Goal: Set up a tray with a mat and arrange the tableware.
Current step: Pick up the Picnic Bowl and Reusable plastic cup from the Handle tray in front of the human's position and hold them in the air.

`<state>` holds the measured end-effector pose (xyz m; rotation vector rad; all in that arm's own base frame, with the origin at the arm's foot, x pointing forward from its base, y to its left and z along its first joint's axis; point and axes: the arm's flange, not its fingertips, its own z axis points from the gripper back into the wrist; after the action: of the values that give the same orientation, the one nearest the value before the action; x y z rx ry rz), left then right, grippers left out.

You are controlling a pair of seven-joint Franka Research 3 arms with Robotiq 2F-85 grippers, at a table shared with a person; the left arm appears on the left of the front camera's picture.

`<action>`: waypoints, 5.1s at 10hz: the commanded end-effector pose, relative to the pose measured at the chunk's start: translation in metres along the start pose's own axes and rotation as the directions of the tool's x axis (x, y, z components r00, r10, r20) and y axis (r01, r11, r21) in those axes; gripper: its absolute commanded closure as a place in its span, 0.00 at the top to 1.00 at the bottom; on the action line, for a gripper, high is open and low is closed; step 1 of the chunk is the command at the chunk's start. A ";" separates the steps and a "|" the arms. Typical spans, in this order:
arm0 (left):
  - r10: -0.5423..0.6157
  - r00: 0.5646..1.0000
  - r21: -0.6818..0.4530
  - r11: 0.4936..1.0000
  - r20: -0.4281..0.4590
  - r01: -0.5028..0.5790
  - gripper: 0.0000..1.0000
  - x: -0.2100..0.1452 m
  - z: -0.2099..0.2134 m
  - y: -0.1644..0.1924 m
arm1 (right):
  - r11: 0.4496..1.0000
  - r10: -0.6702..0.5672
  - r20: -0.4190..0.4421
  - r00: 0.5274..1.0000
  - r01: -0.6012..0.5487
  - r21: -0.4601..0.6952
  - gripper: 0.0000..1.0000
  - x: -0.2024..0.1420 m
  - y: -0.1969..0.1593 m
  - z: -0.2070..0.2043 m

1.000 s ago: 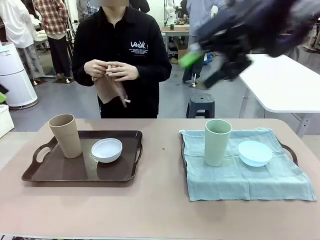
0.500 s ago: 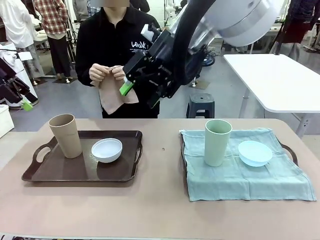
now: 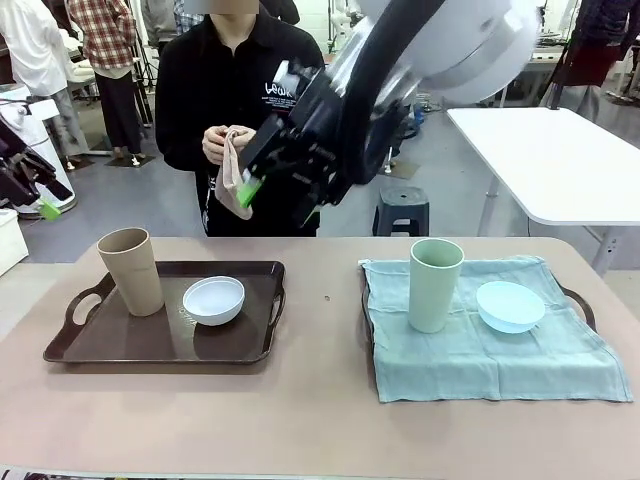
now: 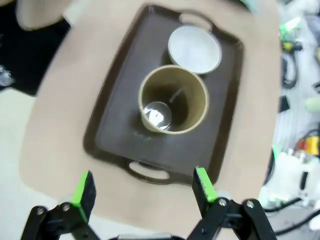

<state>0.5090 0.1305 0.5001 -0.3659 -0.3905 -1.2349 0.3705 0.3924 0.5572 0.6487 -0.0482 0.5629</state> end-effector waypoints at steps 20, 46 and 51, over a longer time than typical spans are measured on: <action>-0.299 0.945 -0.319 0.890 0.132 0.326 1.00 -0.032 -0.111 0.025 | 0.870 -0.213 0.178 0.961 0.269 -0.412 1.00 0.107 -0.012 -0.164; -0.298 0.880 -0.274 0.870 0.370 0.410 1.00 -0.027 -0.171 0.032 | 0.847 -0.219 0.080 0.973 0.230 -0.478 1.00 0.140 -0.079 -0.270; -0.288 0.874 -0.307 0.854 0.391 0.419 1.00 -0.018 -0.178 0.032 | 0.858 -0.203 0.102 0.974 0.227 -0.461 0.90 0.140 -0.080 -0.272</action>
<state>0.5453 0.0758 0.3297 -0.8539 -0.5146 -1.6489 0.4964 0.5644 0.3278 0.1802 -0.1250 0.3082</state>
